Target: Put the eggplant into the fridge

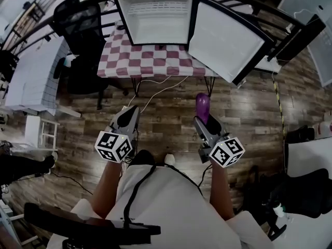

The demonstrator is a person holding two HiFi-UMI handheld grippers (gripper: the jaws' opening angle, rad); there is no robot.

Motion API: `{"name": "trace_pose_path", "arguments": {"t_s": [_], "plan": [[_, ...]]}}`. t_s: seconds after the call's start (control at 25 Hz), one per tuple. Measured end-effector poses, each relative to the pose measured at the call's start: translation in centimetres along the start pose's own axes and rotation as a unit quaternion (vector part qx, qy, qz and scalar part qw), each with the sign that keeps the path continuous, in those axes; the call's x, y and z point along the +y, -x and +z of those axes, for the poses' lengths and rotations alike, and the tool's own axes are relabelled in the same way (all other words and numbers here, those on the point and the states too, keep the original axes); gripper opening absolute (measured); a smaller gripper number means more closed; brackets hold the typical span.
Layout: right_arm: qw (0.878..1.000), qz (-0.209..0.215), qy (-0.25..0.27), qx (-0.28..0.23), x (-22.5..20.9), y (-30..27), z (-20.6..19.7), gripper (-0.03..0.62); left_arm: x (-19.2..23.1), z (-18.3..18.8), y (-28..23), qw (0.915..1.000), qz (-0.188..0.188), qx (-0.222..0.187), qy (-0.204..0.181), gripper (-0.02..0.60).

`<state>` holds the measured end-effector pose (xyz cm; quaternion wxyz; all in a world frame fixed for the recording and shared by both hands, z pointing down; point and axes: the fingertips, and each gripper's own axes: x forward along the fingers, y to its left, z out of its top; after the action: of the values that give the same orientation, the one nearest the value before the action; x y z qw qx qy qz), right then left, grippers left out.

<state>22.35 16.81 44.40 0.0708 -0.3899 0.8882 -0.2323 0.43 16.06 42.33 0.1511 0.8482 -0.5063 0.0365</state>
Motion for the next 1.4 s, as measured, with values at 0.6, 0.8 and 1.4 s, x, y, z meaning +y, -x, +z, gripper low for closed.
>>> {"name": "trace_pose_path", "arguments": {"t_s": [0.6, 0.8, 1.4], "plan": [[1.000, 0.017, 0.009, 0.007, 0.2, -2.4, 0.7, 0.212, 1.1, 0.7, -1.2, 0.9999, 0.000, -0.012, -0.001, 0.006], [1.000, 0.021, 0.015, 0.015, 0.2, -4.9, 1.8, 0.212, 2.8, 1.1, -2.5, 0.9998, 0.000, -0.013, 0.014, 0.006], [0.998, 0.013, 0.037, 0.045, -2.2, -17.8, 4.1, 0.212, 13.9, 4.1, -10.0, 0.9994, -0.008, -0.006, 0.033, 0.006]]}}
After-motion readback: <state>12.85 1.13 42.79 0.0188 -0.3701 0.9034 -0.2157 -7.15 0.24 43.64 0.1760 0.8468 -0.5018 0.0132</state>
